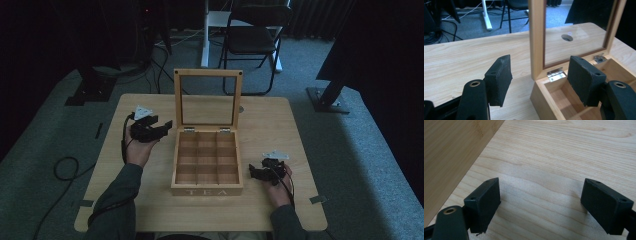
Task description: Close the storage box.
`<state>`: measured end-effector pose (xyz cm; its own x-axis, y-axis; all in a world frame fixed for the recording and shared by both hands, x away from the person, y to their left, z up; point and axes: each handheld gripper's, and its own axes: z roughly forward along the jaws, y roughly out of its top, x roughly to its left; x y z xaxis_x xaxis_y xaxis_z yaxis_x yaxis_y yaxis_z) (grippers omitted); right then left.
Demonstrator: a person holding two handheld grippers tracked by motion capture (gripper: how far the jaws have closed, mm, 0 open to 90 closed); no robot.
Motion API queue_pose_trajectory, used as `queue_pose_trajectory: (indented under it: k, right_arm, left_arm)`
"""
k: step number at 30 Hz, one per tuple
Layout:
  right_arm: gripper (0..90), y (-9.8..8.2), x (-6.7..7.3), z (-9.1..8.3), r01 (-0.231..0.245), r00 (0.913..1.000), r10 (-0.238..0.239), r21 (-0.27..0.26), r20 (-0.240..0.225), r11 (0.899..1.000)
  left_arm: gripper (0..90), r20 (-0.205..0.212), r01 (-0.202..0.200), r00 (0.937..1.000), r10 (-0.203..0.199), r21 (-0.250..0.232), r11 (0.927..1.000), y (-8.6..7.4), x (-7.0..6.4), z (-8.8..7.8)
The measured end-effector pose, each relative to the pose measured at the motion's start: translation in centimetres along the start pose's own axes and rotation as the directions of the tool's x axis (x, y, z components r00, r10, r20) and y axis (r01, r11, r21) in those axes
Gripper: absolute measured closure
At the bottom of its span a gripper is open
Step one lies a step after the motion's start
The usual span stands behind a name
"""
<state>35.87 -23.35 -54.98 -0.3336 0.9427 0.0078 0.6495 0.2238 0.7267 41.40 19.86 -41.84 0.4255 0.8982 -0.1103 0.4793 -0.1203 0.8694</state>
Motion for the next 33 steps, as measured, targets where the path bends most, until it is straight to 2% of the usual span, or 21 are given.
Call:
queue_pose_trajectory:
  k: [5, 7, 8, 12, 18, 21, 24, 26, 29, 33]
  right_arm:
    - [15.4, 0.0, 0.0, 0.0, 0.000, 1.0000, 0.000, 0.000, 0.000, 1.000]
    - [15.4, 0.0, 0.0, 0.0, 0.000, 1.0000, 0.000, 0.000, 0.000, 1.000]
    - [15.4, 0.0, 0.0, 0.0, 0.001, 1.0000, -0.001, 0.000, 0.001, 1.000]
    - [15.3, 0.0, 0.0, 0.0, -0.001, 1.0000, 0.001, 0.000, 0.002, 1.000]
    - [15.2, 0.0, 0.0, 0.0, -0.002, 1.0000, 0.002, 0.001, 0.004, 1.000]
    - [15.3, 0.0, 0.0, 0.0, -0.003, 1.0000, 0.003, 0.001, 0.004, 1.000]
    - [15.2, 0.0, 0.0, 0.0, -0.003, 1.0000, 0.003, 0.000, 0.005, 1.000]
    - [15.3, 0.0, 0.0, 0.0, -0.004, 1.0000, 0.004, 0.000, 0.005, 1.000]
    - [15.2, 0.0, 0.0, 0.0, -0.004, 1.0000, 0.004, 0.000, 0.006, 1.000]
    - [15.3, 0.0, 0.1, 0.0, -0.004, 1.0000, 0.004, 0.000, 0.007, 1.000]
  left_arm:
    - [36.3, -0.017, 0.003, 0.9999, -0.003, -0.012, 0.9999, 0.4, 0.0, 0.6]
    - [36.2, -0.015, 0.001, 0.9999, -0.001, -0.009, 1.0000, 0.5, 0.1, 0.7]
    - [36.3, -0.008, 0.015, 0.9998, -0.015, -0.010, 0.9998, 0.7, 0.2, 1.0]
    - [36.2, -0.007, 0.030, 0.9995, -0.030, -0.008, 0.9995, 1.0, 0.3, 1.4]
    - [34.7, -0.002, 0.040, 0.9992, -0.040, 0.012, 0.9991, 1.8, 0.6, 2.8]
    - [34.7, 0.004, 0.036, 0.9993, -0.036, 0.028, 0.9990, 2.1, 0.6, 3.1]
    - [29.3, 0.012, 0.027, 0.9996, -0.027, 0.037, 0.9989, 2.4, 0.5, 3.7]
    - [28.9, 0.018, 0.032, 0.9993, -0.033, 0.044, 0.9985, 2.5, 0.5, 4.1]
    - [27.8, 0.018, 0.035, 0.9992, -0.035, 0.035, 0.9988, 2.5, 0.6, 4.6]
    - [27.8, -0.006, 0.009, 0.9999, -0.009, 0.023, 0.9997, 2.8, 0.6, 5.4]
